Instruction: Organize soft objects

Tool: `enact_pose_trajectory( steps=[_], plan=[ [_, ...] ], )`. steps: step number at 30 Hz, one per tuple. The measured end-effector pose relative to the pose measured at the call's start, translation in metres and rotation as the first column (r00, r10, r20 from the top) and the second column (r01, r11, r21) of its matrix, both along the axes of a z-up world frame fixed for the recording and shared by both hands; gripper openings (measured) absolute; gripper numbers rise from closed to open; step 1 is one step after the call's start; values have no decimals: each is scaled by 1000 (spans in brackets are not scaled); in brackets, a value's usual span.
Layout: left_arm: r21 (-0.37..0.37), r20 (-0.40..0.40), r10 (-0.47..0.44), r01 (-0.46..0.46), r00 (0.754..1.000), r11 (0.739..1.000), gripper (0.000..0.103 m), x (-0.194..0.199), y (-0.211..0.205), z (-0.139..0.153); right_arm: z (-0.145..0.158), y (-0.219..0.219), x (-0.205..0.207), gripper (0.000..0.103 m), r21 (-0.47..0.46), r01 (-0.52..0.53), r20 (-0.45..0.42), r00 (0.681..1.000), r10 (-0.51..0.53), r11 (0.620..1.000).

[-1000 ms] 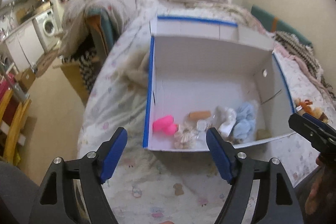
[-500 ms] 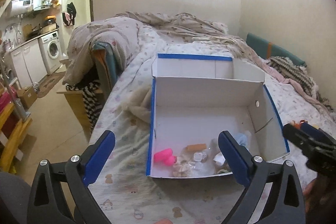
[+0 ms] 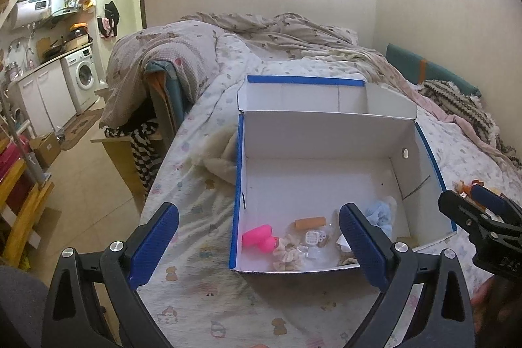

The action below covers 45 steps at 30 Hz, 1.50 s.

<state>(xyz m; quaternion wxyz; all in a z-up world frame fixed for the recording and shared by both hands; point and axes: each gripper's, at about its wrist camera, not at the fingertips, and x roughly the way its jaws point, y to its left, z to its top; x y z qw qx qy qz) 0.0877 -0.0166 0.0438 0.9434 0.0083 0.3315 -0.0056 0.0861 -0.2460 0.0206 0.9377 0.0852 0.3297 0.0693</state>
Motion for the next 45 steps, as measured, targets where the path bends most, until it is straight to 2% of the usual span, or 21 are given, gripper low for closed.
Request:
enact_pose_trajectory(
  steps=[45],
  plan=[
    [-12, -19, 16, -16, 1000, 1000, 98, 2, 2, -3, -2, 1, 4, 103, -4, 0, -10, 1000, 0, 1000]
  ],
)
